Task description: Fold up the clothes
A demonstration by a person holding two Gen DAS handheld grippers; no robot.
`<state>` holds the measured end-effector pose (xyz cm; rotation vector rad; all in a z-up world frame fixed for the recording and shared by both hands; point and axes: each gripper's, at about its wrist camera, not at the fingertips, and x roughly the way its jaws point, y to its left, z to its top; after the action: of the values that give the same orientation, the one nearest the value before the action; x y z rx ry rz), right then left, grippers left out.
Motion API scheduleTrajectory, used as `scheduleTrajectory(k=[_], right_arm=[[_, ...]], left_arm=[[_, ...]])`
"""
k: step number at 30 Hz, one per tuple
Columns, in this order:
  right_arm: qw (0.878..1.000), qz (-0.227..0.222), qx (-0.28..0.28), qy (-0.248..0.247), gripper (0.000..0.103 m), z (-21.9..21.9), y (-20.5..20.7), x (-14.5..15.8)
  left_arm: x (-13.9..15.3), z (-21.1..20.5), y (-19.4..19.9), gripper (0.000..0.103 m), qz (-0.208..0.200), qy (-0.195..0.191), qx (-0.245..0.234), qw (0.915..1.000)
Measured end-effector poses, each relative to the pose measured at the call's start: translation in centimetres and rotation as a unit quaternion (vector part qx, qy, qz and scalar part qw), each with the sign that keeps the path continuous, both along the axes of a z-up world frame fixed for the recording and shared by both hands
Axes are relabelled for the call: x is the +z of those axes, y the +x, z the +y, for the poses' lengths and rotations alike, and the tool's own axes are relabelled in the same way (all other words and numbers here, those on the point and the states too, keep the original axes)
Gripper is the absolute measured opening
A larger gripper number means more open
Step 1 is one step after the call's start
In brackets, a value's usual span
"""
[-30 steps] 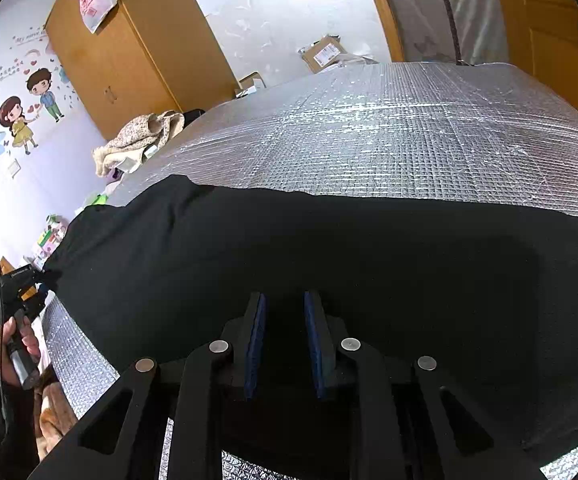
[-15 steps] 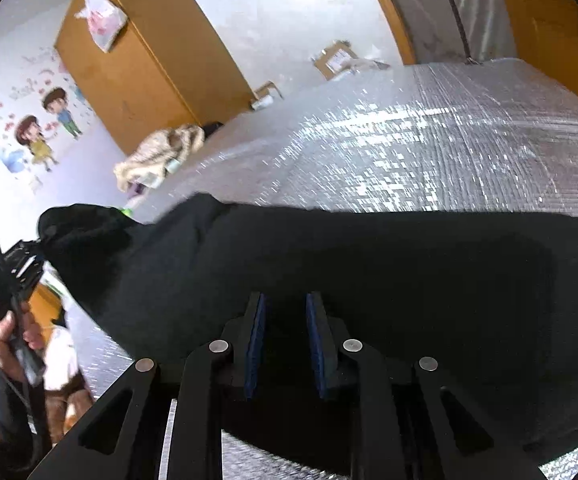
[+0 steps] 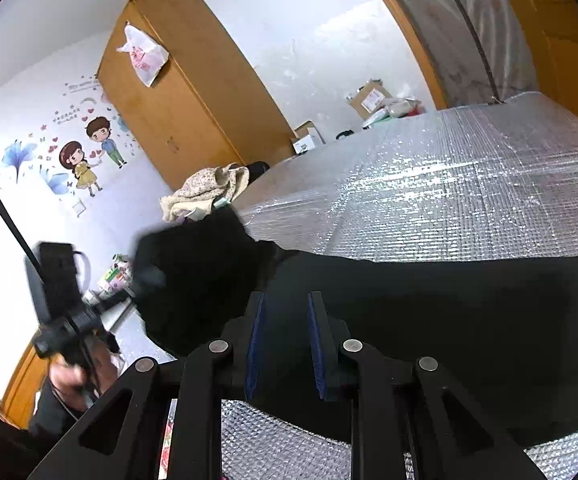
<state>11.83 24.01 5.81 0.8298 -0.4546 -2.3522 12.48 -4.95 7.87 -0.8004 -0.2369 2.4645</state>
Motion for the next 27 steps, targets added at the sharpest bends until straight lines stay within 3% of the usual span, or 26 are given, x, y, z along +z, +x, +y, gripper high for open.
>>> scheduleTrajectory(k=[6, 8, 13, 19, 22, 27], right_arm=[[1.000, -0.014, 0.006, 0.007, 0.022, -0.6, -0.3, -0.3], [1.000, -0.015, 0.009, 0.006, 0.022, -0.8, -0.5, -0.3], [1.000, -0.005, 0.017, 0.001, 0.034, -1.5, -0.7, 0.3], [1.000, -0.001, 0.031, -0.002, 0.036, -2.7, -1.3, 0.9], [0.999, -0.004, 0.040, -0.005, 0.037, -3.3, -1.4, 1.0], [0.997, -0.014, 0.072, 0.009, 0.039, -6.6, -1.9, 0.6]], left_arm=[[-3.0, 2.5, 0.1, 0.012, -0.052, -0.027, -0.037, 0.9976], [-2.6, 2.0, 0.9, 0.014, -0.051, -0.019, -0.035, 0.9979], [-1.0, -0.5, 2.6, 0.021, -0.025, 0.029, -0.036, 0.9986], [0.0, -0.1, 3.5, 0.027, -0.004, -0.026, -0.025, 0.9993], [0.3, -2.6, 3.5, 0.028, 0.001, 0.023, 0.016, 0.9996], [-0.9, -7.6, 1.9, 0.029, -0.033, 0.054, 0.123, 0.9904]])
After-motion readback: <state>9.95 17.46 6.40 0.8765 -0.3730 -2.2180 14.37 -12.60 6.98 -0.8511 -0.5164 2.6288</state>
